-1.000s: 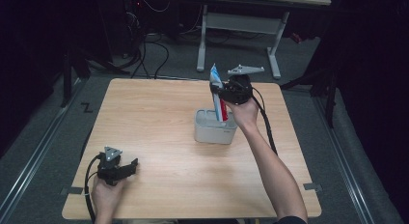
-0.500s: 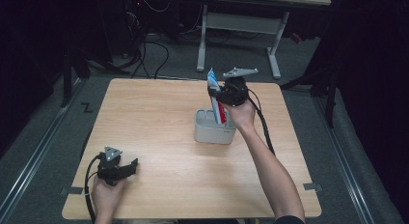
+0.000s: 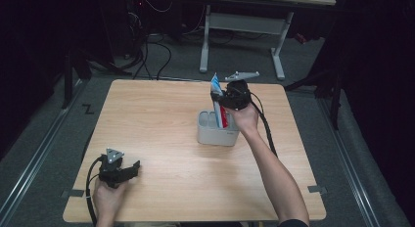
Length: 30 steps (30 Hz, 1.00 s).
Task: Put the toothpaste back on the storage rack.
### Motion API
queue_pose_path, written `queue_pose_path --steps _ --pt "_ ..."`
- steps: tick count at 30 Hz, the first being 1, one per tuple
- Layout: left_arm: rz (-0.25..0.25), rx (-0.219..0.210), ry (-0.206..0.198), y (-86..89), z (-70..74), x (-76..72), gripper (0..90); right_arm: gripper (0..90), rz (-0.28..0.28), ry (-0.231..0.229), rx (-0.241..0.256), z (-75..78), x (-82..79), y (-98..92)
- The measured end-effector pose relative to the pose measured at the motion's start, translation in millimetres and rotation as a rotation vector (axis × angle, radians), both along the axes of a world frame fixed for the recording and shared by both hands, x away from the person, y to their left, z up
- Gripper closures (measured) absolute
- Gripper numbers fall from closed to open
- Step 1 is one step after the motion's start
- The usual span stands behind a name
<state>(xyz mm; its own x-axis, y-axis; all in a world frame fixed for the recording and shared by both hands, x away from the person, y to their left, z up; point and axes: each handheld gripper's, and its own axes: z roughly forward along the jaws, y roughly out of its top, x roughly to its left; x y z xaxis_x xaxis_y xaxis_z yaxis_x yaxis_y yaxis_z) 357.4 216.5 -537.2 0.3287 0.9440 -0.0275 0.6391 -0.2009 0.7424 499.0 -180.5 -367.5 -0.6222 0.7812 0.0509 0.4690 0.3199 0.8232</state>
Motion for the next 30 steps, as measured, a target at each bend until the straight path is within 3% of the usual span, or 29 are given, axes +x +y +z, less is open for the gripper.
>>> queue_pose_path --steps 30 --pt "-0.001 -0.001 0.002 0.1 0.1 0.0 25.7 70.7 0.033 0.051 -0.076 -25.4 -7.3 1.9"
